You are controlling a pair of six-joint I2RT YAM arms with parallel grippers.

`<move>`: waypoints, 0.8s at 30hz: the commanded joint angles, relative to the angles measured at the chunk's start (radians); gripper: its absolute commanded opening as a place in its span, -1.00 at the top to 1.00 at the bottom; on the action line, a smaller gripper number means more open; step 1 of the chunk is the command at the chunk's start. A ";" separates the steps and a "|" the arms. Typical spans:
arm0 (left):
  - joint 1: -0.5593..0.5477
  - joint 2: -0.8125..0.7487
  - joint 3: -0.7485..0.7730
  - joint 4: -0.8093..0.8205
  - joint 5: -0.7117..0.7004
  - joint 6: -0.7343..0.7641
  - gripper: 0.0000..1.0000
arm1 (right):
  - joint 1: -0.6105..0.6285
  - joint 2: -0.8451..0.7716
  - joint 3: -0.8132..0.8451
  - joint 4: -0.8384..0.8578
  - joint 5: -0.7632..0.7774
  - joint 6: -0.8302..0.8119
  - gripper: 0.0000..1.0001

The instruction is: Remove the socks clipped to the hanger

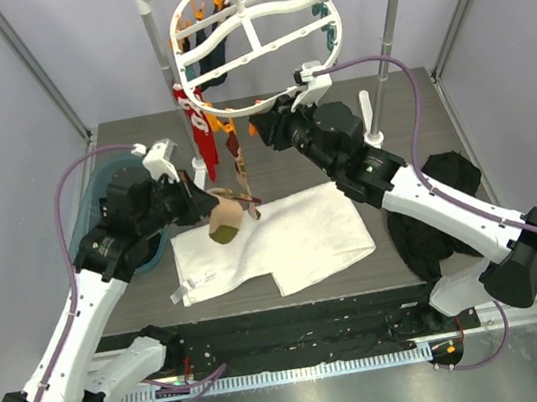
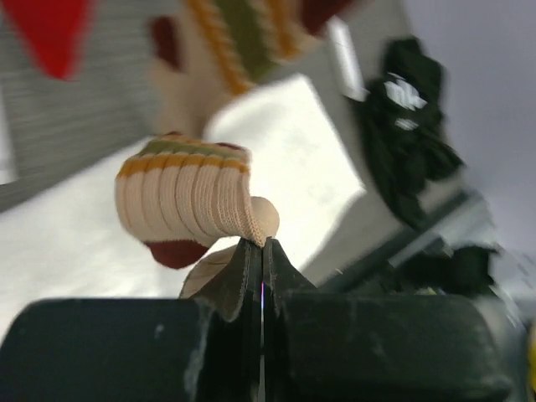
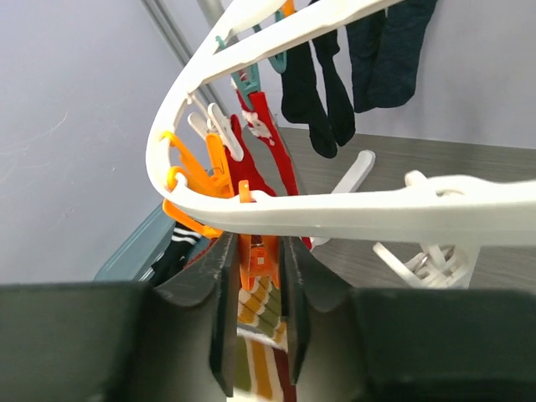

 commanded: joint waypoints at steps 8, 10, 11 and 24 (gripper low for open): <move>0.068 0.130 0.219 -0.207 -0.702 0.112 1.00 | -0.012 -0.123 -0.057 0.028 0.073 -0.064 -0.07; 0.114 0.159 0.242 -0.213 -0.720 0.132 1.00 | -0.012 -0.160 -0.080 0.019 0.069 -0.076 -0.27; 0.175 0.186 0.251 -0.216 -0.716 0.132 1.00 | -0.012 -0.172 -0.093 0.014 0.065 -0.079 -0.34; 0.503 0.400 0.202 -0.064 -0.720 -0.015 0.86 | -0.012 -0.470 -0.374 -0.035 -0.016 -0.090 -0.64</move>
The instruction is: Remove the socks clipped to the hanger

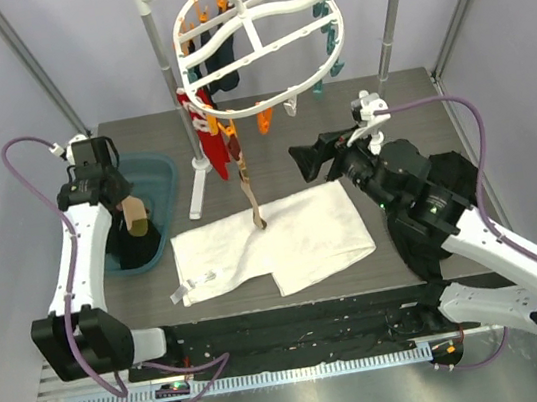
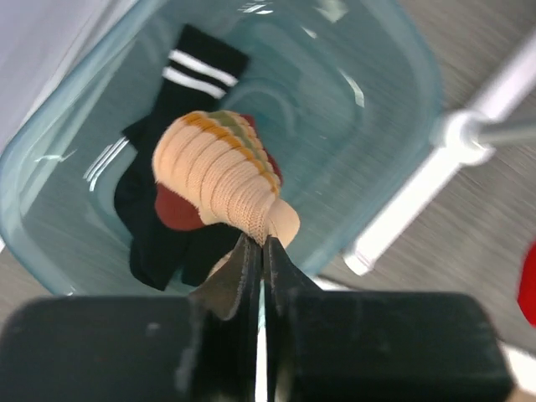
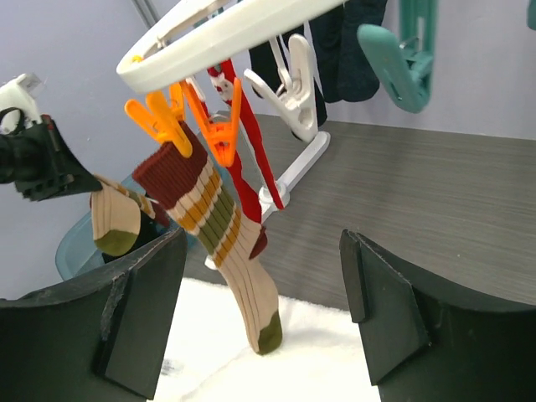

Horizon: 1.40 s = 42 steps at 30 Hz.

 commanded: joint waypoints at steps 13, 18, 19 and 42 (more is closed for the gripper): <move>0.042 0.045 0.050 0.028 0.131 0.010 -0.95 | 0.092 0.062 -0.196 0.267 -0.057 0.032 -0.62; -0.015 -0.079 -0.045 0.117 0.241 0.033 -0.99 | 0.126 0.215 -0.216 0.500 -0.038 0.029 -0.62; -0.061 -0.093 -0.059 0.125 0.230 0.050 -0.99 | 0.129 0.236 -0.214 0.555 -0.029 0.029 -0.61; -0.231 -0.242 -0.209 0.356 0.569 0.072 -0.99 | 0.151 0.401 0.006 0.435 0.080 0.098 0.98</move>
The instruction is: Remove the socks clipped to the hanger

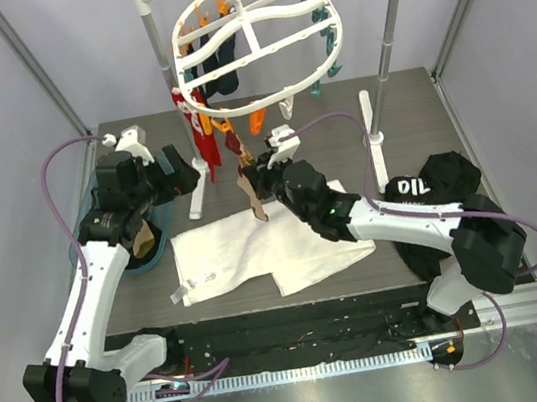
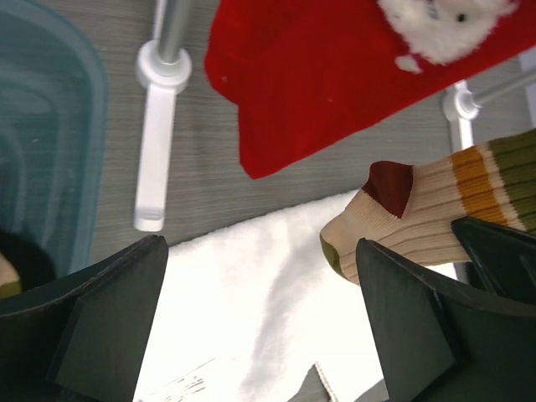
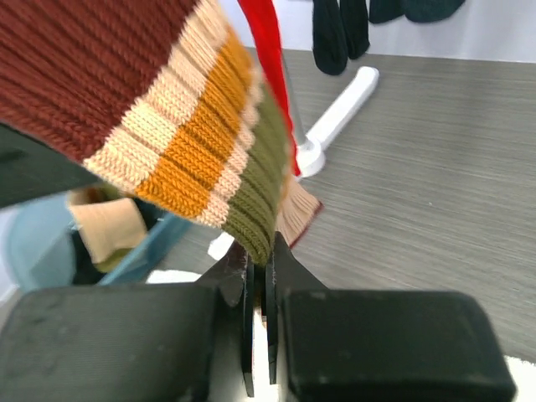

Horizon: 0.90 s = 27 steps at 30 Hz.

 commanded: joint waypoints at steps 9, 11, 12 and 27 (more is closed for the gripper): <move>-0.176 -0.124 -0.026 0.127 0.211 0.034 -0.99 | 0.008 -0.248 0.032 -0.100 -0.191 0.257 0.98; -0.184 -0.170 -0.066 0.148 0.222 0.005 -0.99 | 0.011 -0.257 0.025 -0.091 -0.204 0.300 0.98; -0.188 -0.184 -0.081 0.156 0.226 -0.010 -0.99 | 0.013 -0.264 0.019 -0.082 -0.205 0.314 0.98; -0.303 -0.202 -0.161 0.283 0.236 -0.078 -0.99 | 0.044 -0.307 -0.037 0.027 -0.201 0.417 0.98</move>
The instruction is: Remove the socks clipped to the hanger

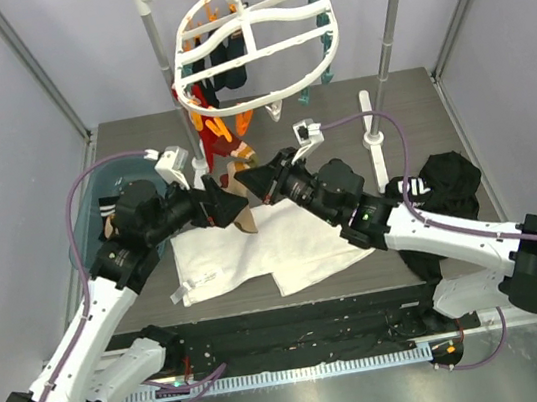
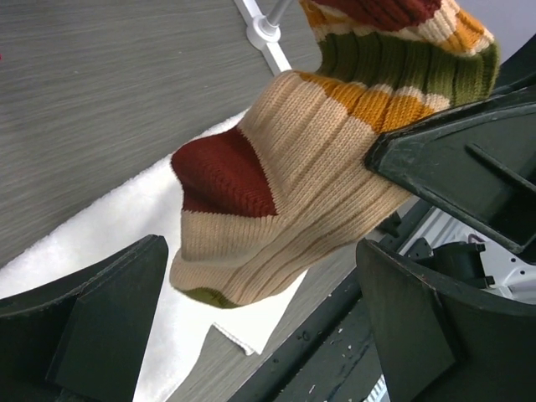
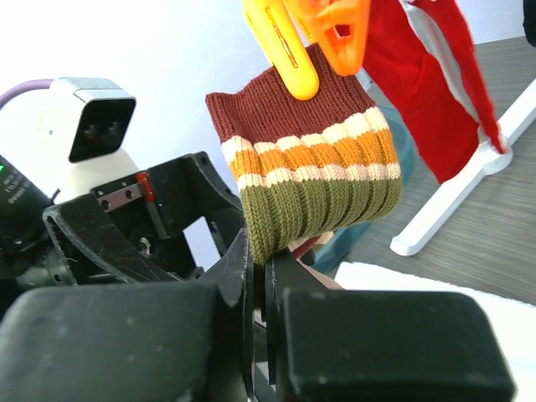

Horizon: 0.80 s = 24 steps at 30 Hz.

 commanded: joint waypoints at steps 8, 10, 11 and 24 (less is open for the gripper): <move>-0.092 0.042 0.014 0.130 -0.032 -0.018 0.27 | 0.009 -0.097 -0.041 0.067 0.031 0.053 0.91; -0.095 0.036 0.014 0.130 -0.037 -0.030 0.61 | 0.009 -0.107 -0.038 0.031 0.044 0.036 0.69; -0.098 0.033 0.011 0.127 -0.039 -0.032 0.91 | 0.009 -0.127 -0.035 -0.008 0.060 0.031 0.62; -0.130 -0.030 -0.029 0.105 -0.072 -0.055 1.00 | 0.009 -0.224 0.161 -0.458 0.146 -0.117 -0.05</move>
